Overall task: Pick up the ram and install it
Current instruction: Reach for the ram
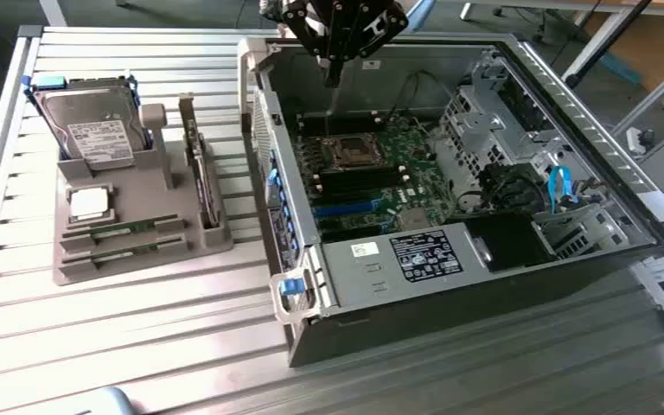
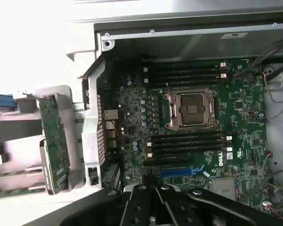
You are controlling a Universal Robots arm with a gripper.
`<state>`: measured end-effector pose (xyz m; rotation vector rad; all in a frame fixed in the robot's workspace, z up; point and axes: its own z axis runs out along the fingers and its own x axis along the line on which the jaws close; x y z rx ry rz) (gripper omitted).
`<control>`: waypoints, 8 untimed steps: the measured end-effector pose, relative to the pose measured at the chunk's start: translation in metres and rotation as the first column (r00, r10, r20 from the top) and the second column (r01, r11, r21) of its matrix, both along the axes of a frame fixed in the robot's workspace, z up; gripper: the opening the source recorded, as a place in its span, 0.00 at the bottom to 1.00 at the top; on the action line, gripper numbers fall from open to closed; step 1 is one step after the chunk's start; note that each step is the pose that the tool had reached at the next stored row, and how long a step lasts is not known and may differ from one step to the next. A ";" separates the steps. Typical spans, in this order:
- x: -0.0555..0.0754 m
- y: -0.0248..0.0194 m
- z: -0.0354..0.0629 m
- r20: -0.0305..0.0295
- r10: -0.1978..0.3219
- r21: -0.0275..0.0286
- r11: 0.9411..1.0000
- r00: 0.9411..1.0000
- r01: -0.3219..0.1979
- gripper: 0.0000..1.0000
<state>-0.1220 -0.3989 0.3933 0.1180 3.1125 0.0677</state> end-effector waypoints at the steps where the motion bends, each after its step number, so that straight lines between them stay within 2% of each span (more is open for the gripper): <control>1: -0.001 0.0000 0.0000 0.000 0.000 0.000 1.000 1.000 0.000 0.11; 8: -0.006 0.0000 0.0000 0.000 0.000 0.000 1.000 1.000 0.000 0.11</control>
